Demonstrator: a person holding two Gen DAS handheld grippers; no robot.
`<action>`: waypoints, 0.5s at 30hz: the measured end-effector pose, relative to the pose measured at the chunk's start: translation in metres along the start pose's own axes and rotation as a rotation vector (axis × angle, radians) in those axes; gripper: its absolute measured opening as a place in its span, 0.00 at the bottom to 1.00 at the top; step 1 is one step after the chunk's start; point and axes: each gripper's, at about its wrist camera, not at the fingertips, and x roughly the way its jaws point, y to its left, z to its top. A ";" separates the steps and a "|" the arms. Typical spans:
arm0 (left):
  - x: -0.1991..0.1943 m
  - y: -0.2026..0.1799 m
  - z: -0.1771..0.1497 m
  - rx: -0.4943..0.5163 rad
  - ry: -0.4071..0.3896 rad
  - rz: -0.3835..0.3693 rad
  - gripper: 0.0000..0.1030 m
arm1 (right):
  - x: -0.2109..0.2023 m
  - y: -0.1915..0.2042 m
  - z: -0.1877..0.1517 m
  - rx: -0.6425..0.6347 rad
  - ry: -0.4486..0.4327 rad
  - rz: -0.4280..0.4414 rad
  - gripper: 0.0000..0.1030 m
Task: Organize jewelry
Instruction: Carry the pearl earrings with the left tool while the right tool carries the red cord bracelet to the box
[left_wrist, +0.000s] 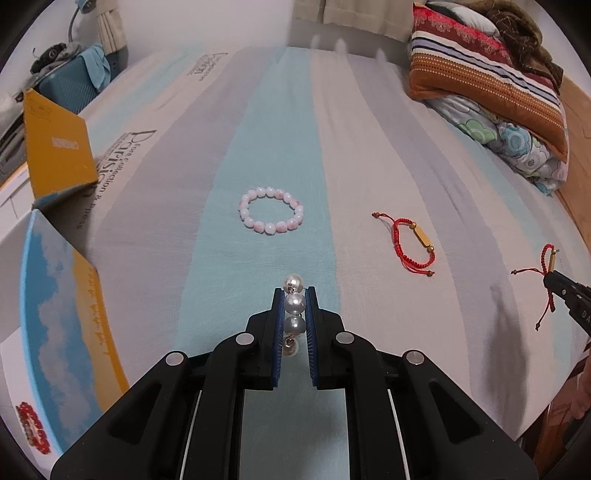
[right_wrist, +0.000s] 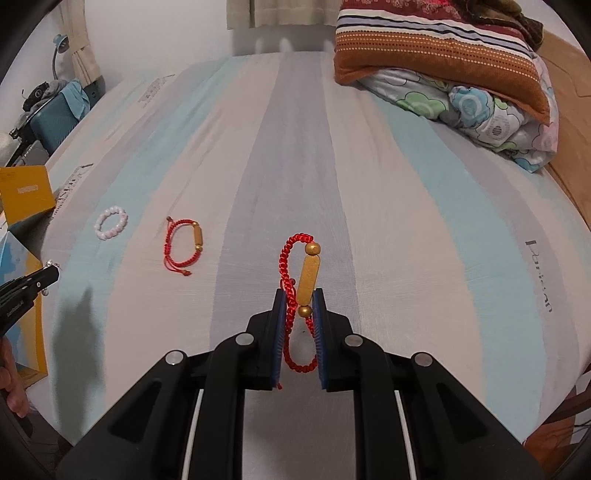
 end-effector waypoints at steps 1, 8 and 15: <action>-0.004 0.001 0.001 0.001 -0.001 0.003 0.10 | -0.002 0.000 0.000 -0.001 -0.001 0.001 0.13; -0.031 0.007 0.004 -0.006 -0.013 -0.007 0.10 | -0.027 0.004 0.001 -0.010 -0.028 0.004 0.13; -0.059 0.009 0.001 0.003 -0.038 -0.012 0.10 | -0.055 0.009 0.000 -0.017 -0.058 0.010 0.13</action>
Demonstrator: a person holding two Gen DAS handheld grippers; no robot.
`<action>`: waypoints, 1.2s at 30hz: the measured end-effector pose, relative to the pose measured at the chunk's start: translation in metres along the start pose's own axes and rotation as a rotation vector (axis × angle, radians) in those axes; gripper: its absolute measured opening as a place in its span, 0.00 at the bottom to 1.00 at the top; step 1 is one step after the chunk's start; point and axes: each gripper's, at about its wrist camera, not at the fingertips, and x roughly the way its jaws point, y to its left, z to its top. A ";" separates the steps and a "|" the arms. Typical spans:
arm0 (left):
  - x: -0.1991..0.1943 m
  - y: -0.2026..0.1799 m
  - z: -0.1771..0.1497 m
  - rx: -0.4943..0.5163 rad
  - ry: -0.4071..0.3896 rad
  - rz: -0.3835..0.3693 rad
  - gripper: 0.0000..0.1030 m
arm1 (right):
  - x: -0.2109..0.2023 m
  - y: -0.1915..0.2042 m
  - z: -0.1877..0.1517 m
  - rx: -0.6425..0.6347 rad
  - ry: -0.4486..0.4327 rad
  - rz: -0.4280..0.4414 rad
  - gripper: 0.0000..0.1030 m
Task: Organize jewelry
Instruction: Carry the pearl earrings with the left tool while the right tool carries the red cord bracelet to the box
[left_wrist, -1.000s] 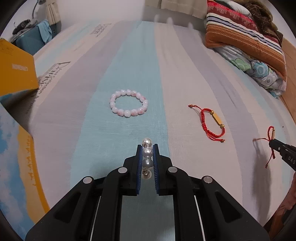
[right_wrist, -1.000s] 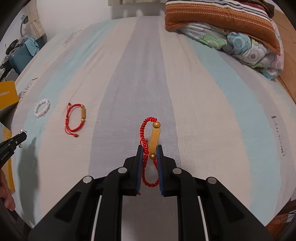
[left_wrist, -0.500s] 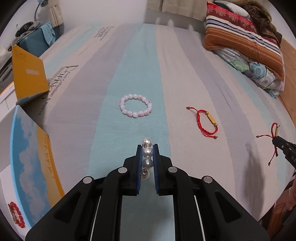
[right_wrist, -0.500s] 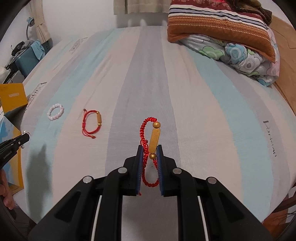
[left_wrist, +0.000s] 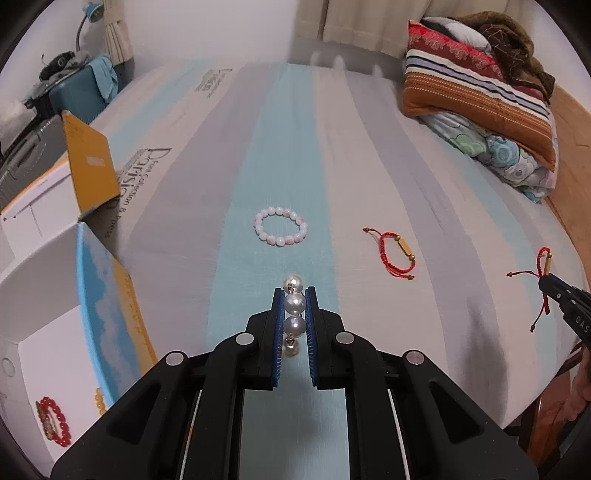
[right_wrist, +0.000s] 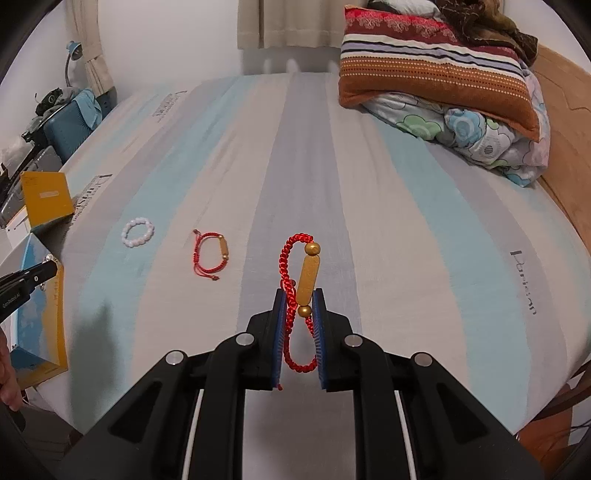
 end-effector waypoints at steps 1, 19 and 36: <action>-0.004 0.001 -0.001 0.000 -0.002 0.000 0.10 | -0.004 0.001 0.000 -0.002 -0.005 0.000 0.13; -0.065 0.041 -0.023 -0.011 -0.066 0.043 0.10 | -0.047 0.078 -0.015 -0.072 -0.061 0.067 0.13; -0.129 0.156 -0.059 -0.134 -0.123 0.145 0.10 | -0.066 0.236 -0.016 -0.240 -0.091 0.216 0.13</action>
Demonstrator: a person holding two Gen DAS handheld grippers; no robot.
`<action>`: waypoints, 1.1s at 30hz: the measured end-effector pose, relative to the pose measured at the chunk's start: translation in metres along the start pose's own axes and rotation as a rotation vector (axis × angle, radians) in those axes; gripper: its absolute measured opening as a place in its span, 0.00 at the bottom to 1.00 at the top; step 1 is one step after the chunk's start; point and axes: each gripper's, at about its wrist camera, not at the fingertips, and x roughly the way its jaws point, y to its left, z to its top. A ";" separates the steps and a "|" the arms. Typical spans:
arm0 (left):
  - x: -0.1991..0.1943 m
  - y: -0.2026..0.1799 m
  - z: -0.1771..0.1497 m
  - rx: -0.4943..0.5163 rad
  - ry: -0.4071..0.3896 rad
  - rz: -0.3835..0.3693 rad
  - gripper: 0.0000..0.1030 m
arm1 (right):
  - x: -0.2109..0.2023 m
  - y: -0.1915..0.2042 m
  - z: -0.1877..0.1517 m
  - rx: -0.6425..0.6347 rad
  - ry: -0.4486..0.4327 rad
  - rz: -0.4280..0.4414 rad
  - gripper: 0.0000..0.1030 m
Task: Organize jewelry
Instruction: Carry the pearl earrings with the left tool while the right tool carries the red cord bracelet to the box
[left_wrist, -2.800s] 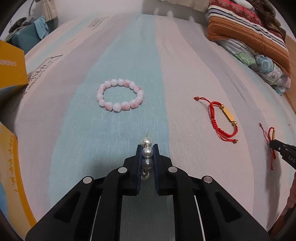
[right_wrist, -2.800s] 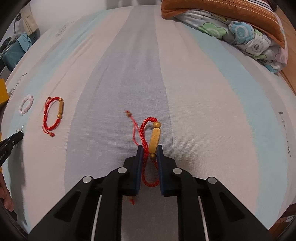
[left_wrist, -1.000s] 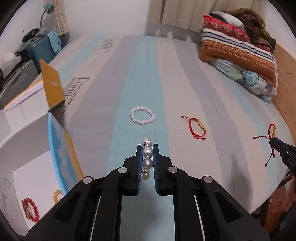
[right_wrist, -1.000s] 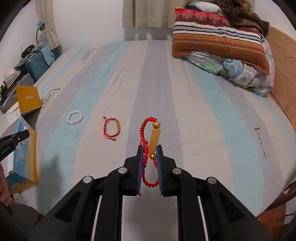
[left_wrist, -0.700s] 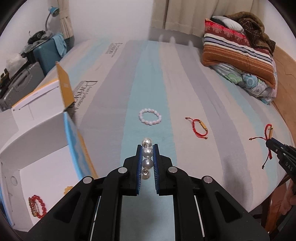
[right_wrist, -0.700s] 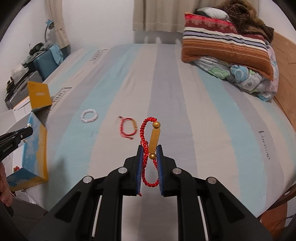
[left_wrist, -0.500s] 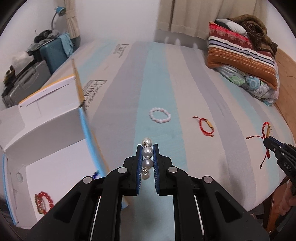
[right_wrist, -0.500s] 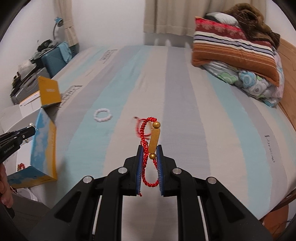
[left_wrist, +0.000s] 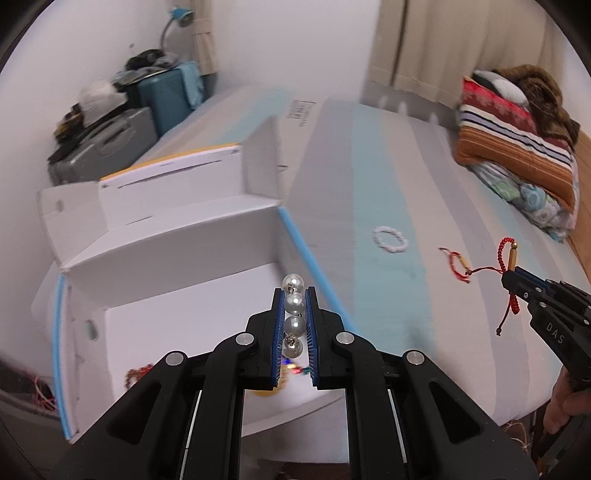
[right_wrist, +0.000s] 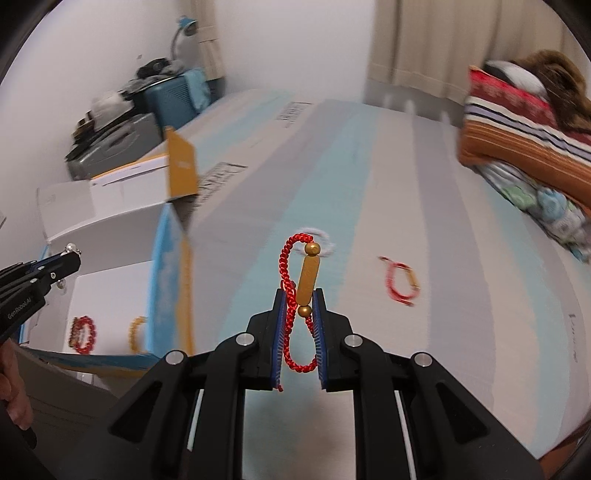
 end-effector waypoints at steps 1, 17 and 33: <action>-0.001 0.008 -0.002 -0.008 0.004 0.007 0.10 | 0.001 0.011 0.002 -0.010 -0.001 0.011 0.13; -0.002 0.139 -0.053 -0.182 0.061 0.118 0.10 | 0.021 0.147 0.008 -0.150 0.017 0.163 0.13; 0.023 0.193 -0.089 -0.271 0.151 0.158 0.10 | 0.075 0.215 -0.023 -0.241 0.167 0.201 0.13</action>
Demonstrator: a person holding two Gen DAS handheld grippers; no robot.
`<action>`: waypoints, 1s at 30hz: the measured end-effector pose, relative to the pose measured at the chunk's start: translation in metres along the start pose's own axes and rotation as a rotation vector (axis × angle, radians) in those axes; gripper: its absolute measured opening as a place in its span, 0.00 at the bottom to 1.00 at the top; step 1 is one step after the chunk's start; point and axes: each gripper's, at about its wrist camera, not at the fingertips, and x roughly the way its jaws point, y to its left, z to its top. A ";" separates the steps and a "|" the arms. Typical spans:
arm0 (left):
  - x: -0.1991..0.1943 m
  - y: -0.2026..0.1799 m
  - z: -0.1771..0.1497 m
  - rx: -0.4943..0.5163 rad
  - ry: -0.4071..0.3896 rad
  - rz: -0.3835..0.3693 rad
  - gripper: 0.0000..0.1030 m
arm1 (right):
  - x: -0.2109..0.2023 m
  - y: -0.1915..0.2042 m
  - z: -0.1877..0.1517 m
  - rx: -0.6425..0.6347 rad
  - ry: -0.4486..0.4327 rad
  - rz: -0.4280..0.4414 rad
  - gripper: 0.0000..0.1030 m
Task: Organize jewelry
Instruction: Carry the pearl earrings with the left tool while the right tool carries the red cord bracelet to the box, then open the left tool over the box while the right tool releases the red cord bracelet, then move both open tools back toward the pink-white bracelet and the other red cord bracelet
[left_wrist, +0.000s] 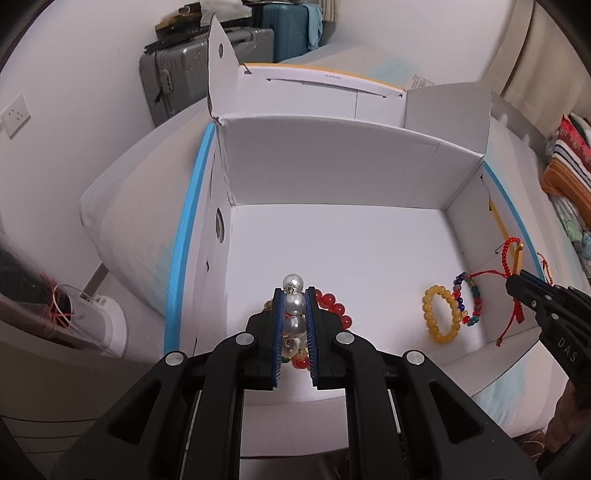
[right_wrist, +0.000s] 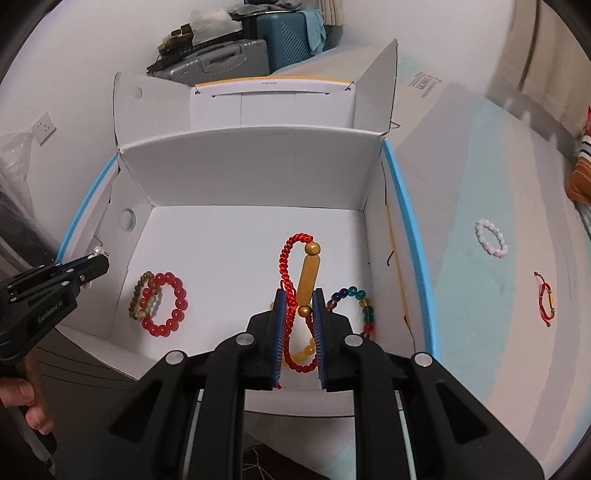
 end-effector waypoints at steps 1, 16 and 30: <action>0.002 0.000 0.000 -0.001 0.004 0.000 0.10 | 0.002 0.001 0.000 0.000 0.007 0.004 0.14; -0.012 -0.010 0.003 0.005 -0.037 0.014 0.43 | -0.016 -0.006 0.001 0.035 -0.043 0.014 0.57; -0.043 -0.044 0.007 0.063 -0.143 0.047 0.94 | -0.061 -0.037 -0.003 0.077 -0.178 0.008 0.93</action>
